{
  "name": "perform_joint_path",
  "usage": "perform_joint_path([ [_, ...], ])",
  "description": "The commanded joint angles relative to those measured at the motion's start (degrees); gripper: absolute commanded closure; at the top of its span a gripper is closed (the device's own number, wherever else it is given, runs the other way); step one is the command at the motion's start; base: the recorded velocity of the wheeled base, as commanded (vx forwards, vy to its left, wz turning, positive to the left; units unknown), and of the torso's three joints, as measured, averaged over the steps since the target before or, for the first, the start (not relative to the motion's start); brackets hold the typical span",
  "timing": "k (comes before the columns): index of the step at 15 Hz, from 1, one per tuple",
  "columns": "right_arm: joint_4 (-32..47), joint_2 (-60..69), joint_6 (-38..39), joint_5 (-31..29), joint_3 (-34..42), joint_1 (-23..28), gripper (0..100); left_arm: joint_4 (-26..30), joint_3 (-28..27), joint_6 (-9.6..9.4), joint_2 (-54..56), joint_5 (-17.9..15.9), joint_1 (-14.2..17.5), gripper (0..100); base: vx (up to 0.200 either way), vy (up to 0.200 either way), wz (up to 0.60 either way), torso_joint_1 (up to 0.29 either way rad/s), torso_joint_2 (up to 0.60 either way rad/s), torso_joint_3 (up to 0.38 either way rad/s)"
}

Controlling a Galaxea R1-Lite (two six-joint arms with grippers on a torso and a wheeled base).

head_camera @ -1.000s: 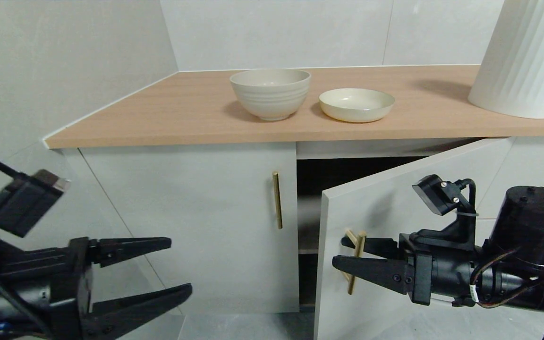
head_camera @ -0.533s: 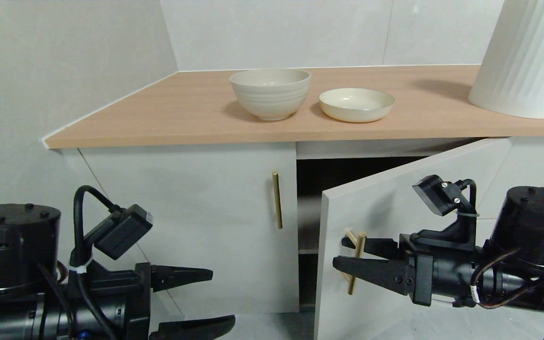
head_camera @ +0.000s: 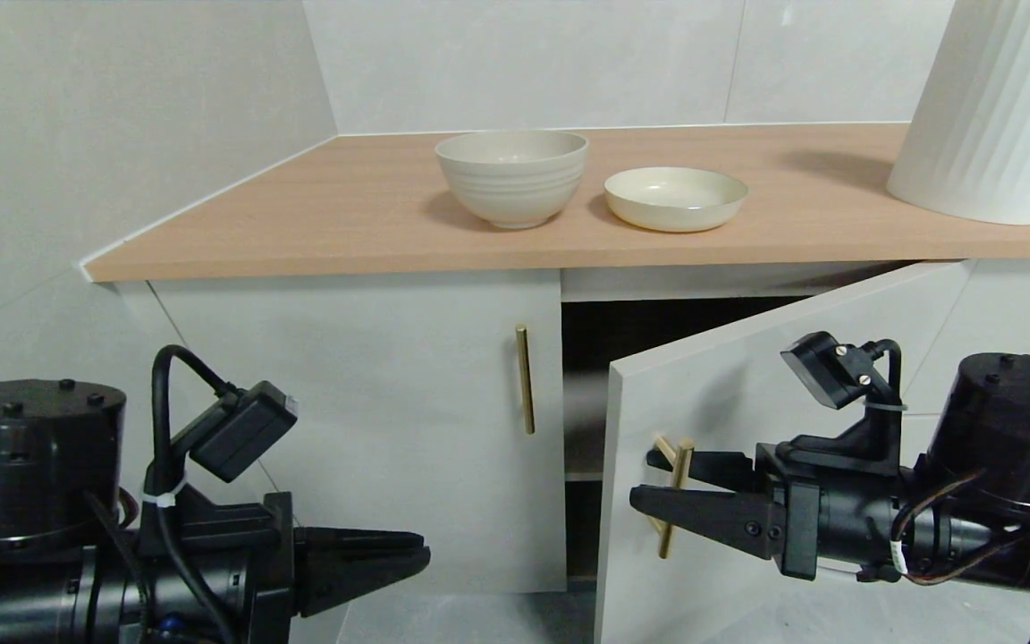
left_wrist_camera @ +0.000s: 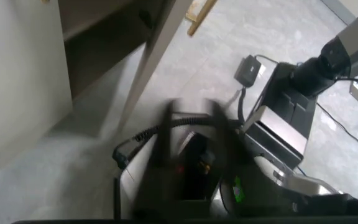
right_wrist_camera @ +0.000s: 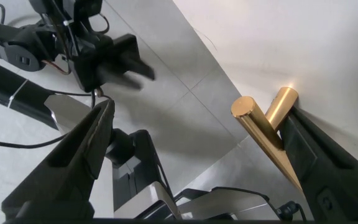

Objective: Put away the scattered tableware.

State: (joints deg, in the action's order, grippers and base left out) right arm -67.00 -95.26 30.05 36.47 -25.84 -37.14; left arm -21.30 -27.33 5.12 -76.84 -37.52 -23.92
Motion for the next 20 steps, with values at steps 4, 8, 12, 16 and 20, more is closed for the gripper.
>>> perform_joint_path([
  [4,0.0,-0.9,0.0,0.0,0.1,0.0,0,-6.1,-0.1,0.94,-3.6,0.3,-1.5,100,0.000,0.000,0.00,0.000,0.00,0.000],
  [8,0.0,-0.7,0.1,0.0,0.1,0.0,0,-18.3,-0.4,3.23,-13.0,5.8,-3.3,100,0.000,0.000,0.00,0.000,0.00,0.000],
  [12,0.0,-0.7,0.2,0.0,0.1,0.0,0,-36.3,-3.0,15.45,-24.0,14.7,-11.5,100,0.000,0.000,0.00,0.000,0.00,0.000],
  [16,0.0,-0.5,0.2,-0.1,0.3,-1.2,0,-47.7,-7.2,15.09,-35.0,14.6,-11.7,100,0.000,0.000,0.00,0.000,0.00,0.000],
  [20,0.0,-0.5,0.1,-0.1,0.7,-2.2,0,-47.5,-13.8,15.09,-39.4,15.5,-13.5,100,0.000,0.000,0.00,0.000,0.00,0.000],
])
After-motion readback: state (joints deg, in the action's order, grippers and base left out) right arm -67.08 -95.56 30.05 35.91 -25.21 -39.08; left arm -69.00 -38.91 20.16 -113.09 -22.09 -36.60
